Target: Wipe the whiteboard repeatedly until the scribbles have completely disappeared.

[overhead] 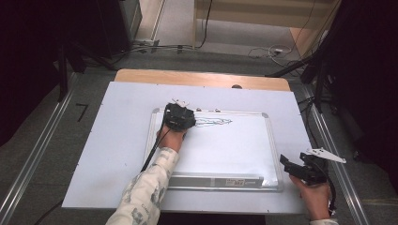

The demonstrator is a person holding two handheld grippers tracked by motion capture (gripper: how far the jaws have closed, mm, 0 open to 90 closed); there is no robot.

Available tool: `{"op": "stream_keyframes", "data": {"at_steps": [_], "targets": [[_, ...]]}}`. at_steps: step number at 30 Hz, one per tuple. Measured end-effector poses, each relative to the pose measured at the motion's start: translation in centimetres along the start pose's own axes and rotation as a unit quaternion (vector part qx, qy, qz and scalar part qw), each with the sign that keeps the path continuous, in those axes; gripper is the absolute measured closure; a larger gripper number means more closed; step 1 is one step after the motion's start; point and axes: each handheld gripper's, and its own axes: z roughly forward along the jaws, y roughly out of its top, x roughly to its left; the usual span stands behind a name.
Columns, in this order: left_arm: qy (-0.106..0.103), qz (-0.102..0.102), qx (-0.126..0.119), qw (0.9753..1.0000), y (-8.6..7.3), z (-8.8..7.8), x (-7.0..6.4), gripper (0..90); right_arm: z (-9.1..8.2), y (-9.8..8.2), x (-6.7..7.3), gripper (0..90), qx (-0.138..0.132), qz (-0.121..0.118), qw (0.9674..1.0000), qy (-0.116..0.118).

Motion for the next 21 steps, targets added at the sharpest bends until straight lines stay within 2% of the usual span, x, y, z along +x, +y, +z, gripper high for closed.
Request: {"op": "stream_keyframes", "data": {"at_steps": [8,21], "targets": [[-0.003,0.006,-0.001,1.0000,0.0,0.0,-0.3,40.6,0.0,0.0,0.1,17.1,-0.001,0.000,1.0000,0.001],[-0.009,0.018,0.003,0.9998,0.2,0.3,-1.5,40.7,0.1,0.1,0.1,17.2,0.001,-0.004,1.0000,0.003]]}}
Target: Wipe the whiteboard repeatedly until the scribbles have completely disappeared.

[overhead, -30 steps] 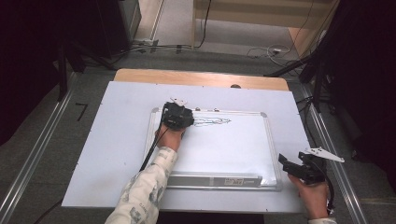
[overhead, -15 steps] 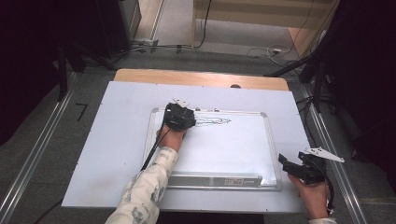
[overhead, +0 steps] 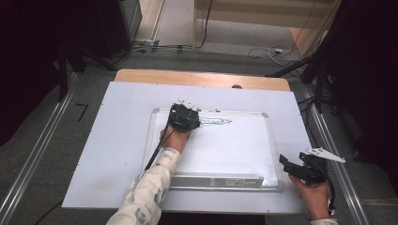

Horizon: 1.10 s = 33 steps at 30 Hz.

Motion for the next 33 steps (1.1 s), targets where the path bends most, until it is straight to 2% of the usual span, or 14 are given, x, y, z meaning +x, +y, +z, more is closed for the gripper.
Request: {"op": "stream_keyframes", "data": {"at_steps": [33], "targets": [[-0.011,0.015,0.002,0.9998,0.6,0.8,-2.2,40.6,0.1,0.1,0.0,17.2,0.001,0.001,1.0000,0.002]]}}
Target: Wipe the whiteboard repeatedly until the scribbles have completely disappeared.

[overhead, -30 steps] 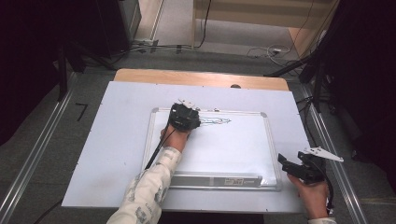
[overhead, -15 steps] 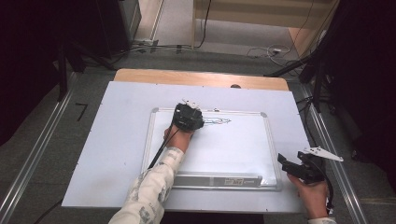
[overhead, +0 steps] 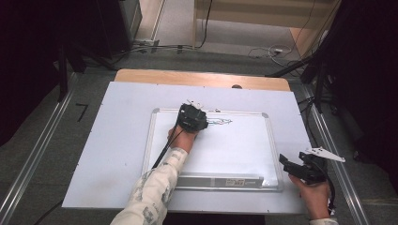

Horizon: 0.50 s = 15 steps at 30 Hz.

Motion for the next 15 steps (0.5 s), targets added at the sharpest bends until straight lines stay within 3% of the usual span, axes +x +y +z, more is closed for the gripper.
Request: {"op": "stream_keyframes", "data": {"at_steps": [15], "targets": [[-0.011,0.011,-0.001,0.9999,0.31,0.38,-0.73,40.6,0.05,0.01,-0.03,17.2,0.001,0.000,1.0000,0.000]]}}
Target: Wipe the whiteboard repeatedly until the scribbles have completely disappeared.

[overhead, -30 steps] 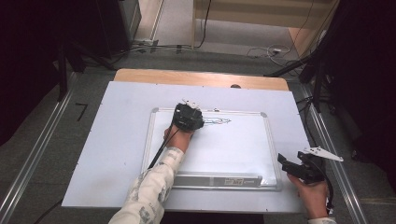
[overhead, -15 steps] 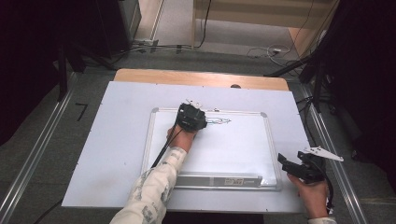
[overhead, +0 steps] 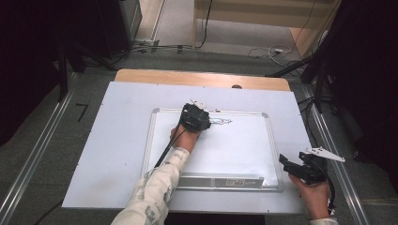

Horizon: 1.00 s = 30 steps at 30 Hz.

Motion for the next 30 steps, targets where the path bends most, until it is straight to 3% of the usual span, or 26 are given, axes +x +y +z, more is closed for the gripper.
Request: {"op": "stream_keyframes", "data": {"at_steps": [20,25,30], "targets": [[-0.012,0.014,0.004,0.9998,0.42,0.36,-0.84,40.6,0.05,0.01,-0.01,17.2,0.001,0.000,1.0000,0.001],[-0.021,0.019,0.017,0.9995,0.66,0.34,-0.65,40.5,0.02,-0.02,-0.07,17.2,0.001,0.002,1.0000,0.000],[-0.017,0.019,0.023,0.9994,0.79,0.37,-0.78,40.5,-0.02,-0.03,-0.02,17.2,0.000,0.000,1.0000,0.000]]}}
